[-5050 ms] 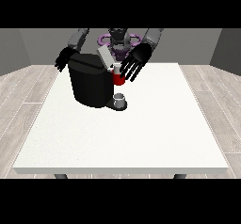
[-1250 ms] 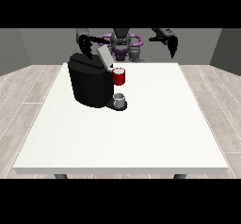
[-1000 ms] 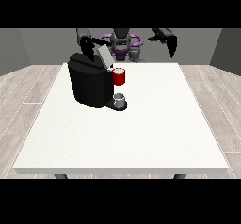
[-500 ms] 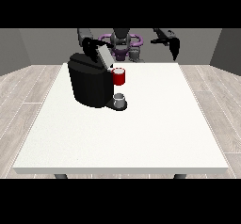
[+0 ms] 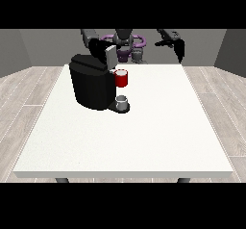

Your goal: Insert the coffee pod into the coffee machine and close the lid

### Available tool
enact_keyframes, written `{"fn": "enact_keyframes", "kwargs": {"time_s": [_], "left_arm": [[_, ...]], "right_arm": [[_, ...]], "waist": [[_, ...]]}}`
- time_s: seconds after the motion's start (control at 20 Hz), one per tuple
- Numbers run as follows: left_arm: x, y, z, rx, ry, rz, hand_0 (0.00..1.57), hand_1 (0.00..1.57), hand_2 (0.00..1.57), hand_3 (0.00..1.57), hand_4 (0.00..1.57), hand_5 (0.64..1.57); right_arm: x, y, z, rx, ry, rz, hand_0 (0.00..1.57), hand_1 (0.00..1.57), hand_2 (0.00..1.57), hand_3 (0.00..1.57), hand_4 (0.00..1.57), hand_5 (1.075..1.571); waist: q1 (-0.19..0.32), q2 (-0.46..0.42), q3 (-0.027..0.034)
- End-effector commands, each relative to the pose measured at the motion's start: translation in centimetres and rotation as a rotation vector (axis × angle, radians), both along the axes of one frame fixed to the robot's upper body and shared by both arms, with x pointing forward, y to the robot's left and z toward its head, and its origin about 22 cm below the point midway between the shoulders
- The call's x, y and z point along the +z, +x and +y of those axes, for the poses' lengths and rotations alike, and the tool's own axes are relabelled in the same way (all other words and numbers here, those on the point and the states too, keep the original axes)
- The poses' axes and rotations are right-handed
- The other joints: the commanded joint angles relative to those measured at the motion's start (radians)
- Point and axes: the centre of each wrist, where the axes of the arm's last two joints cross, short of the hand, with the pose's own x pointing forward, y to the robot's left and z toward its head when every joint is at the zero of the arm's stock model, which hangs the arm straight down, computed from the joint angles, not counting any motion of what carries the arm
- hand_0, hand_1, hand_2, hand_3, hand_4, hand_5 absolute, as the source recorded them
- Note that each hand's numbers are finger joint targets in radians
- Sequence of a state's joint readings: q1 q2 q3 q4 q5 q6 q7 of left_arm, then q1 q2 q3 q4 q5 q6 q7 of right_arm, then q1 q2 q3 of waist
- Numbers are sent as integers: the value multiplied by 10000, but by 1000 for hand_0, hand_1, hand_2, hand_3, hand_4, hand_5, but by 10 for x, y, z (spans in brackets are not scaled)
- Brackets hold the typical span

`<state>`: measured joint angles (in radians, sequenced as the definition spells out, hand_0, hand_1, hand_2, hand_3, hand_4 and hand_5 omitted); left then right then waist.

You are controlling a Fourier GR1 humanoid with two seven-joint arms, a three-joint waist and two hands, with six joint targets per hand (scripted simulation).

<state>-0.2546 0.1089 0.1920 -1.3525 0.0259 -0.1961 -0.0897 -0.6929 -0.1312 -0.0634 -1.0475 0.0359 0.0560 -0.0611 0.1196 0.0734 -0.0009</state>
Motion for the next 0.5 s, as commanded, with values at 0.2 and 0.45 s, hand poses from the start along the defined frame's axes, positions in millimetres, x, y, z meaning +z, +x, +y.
{"fn": "enact_keyframes", "kwargs": {"time_s": [0.2,0.45], "left_arm": [[-4,1,4,59,-175,242,0,0,0,0,139,1571],[13,7,-3,-254,-109,89,0,0,0,0,0,1571]], "right_arm": [[11,7,18,581,-926,-7,0,0,0,0,61,1571],[17,11,35,577,-1073,-413,0,0,0,0,124,1571]], "waist": [[35,-179,8],[208,-184,9]]}}
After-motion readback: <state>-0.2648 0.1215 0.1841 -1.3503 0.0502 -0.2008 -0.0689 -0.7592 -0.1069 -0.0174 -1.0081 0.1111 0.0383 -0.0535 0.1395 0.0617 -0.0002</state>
